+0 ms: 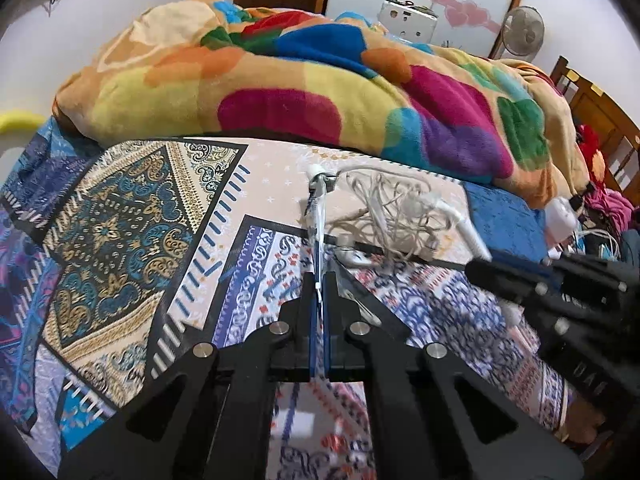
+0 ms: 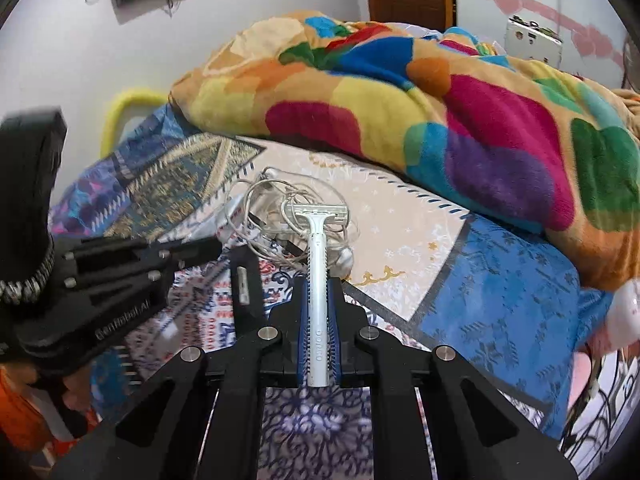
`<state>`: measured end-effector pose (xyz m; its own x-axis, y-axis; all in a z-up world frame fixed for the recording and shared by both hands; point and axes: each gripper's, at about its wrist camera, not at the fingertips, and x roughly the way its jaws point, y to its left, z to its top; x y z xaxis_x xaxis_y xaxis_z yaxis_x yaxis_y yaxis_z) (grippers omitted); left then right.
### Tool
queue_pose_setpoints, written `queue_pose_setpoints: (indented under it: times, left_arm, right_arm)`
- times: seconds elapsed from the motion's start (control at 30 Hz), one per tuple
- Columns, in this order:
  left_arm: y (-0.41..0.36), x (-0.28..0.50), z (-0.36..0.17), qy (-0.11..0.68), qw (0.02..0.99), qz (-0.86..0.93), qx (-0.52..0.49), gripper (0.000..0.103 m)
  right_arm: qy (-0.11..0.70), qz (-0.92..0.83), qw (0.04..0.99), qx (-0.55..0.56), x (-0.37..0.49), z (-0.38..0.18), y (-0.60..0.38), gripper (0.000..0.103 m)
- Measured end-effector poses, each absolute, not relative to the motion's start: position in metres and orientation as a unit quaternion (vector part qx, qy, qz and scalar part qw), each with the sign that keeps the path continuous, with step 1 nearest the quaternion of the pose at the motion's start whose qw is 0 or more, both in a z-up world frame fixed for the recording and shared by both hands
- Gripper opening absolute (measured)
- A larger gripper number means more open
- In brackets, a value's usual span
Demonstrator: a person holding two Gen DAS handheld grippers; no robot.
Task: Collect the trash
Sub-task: 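Grasp the thin white stick with the left tool while the right tool grasps the white razor, then carry the white stick and razor over the white bin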
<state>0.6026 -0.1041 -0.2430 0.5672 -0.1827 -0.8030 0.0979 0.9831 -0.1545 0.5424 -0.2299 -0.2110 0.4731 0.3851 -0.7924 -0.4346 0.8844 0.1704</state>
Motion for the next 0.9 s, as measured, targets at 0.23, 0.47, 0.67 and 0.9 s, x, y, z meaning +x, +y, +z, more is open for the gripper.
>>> queue_pose_setpoints:
  times: [0.23,0.47,0.67,0.9]
  left_arm:
    - [-0.104,0.571,-0.223,0.462,0.882,-0.076,-0.047,0.001]
    - [-0.098,0.534,-0.218,0.480,0.871,-0.076,-0.071,0.001]
    - [-0.099,0.513,-0.221,0.489,0.866,-0.075,-0.078,0.001]
    - [-0.102,0.500,-0.215,0.488,0.865,-0.077,-0.087,0.001]
  right_arm:
    - [0.452,0.235,0.860,-0.026,0.527,-0.188,-0.236,0.009]
    - [0.472,0.204,0.855,-0.066,0.505,-0.198,-0.241,0.009]
    - [0.499,0.150,0.849,-0.083,0.505,-0.220,-0.265,0.009]
    - [0.496,0.120,0.858,-0.057,0.502,-0.204,-0.294,0.009]
